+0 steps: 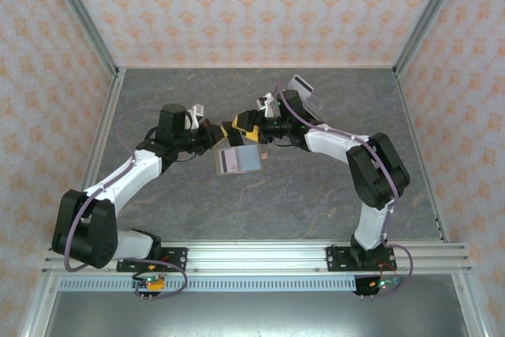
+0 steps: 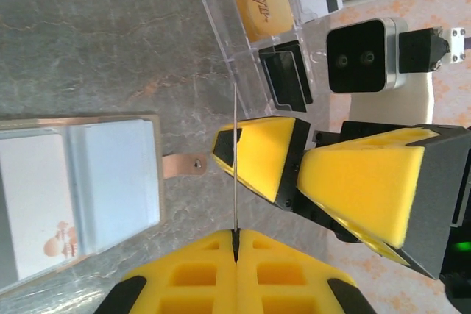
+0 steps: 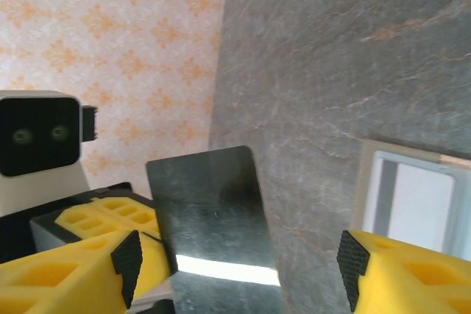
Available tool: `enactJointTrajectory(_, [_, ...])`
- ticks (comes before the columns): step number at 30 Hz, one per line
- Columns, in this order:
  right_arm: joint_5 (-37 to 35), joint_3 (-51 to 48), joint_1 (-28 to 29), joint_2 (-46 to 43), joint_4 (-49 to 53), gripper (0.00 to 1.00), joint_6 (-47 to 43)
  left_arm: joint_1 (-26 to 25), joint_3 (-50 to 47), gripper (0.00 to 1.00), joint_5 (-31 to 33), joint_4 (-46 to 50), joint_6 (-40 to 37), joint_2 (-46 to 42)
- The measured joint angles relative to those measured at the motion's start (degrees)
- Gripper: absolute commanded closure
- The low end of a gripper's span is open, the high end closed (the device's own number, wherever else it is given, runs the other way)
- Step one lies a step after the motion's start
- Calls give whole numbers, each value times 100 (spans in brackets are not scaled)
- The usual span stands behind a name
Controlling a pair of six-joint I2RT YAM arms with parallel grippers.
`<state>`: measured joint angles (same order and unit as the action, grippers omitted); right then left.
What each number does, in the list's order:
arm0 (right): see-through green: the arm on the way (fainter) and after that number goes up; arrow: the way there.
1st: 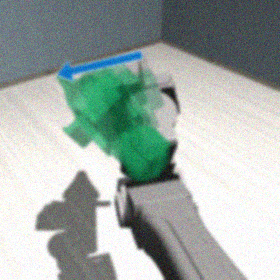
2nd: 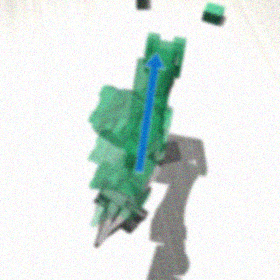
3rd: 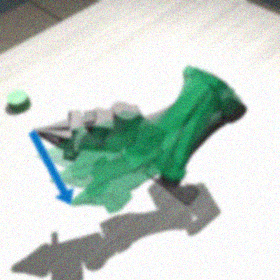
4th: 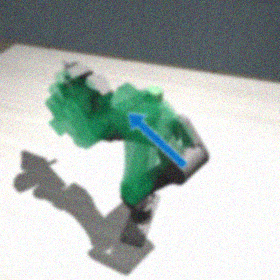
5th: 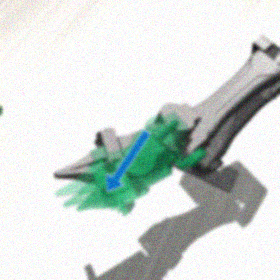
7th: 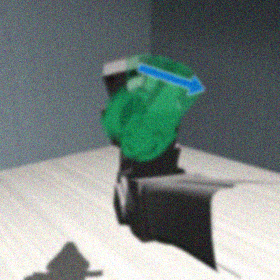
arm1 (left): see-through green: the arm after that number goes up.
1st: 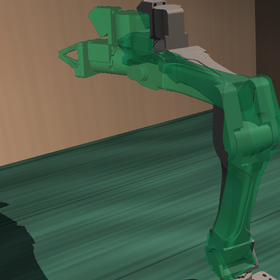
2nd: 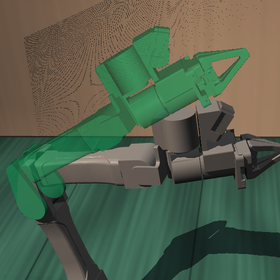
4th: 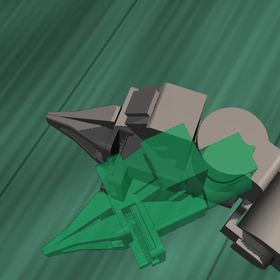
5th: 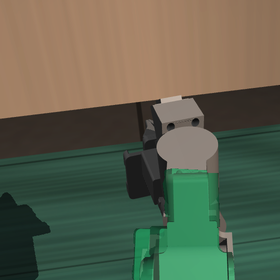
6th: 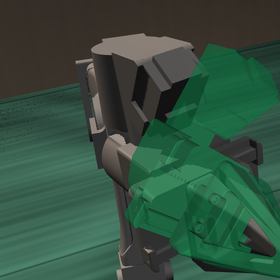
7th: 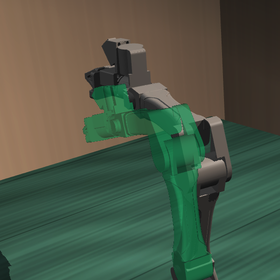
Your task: Take the credit cards out of the card holder
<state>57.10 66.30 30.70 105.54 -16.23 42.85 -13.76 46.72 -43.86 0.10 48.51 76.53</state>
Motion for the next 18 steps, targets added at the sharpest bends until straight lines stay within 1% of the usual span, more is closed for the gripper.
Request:
enactJointTrajectory(4, [192, 0, 0, 90, -321, 32, 225, 0, 0, 100, -118, -168, 129, 68])
enactJointTrajectory(7, [321, -13, 0, 138, -531, 39, 380, -2, 0, 100, -144, -225, 164, 68])
enactJointTrajectory(9, [378, -33, 0, 146, -656, 48, 466, -2, 0, 100, -144, -223, 160, 68])
enactJointTrajectory(13, [398, -90, -13, 146, -745, 61, 546, 4, 0, 100, -133, -212, 155, 68])
enactJointTrajectory(18, [398, -151, -28, 146, -765, 82, 531, 4, 2, 100, -109, -173, 133, 68])
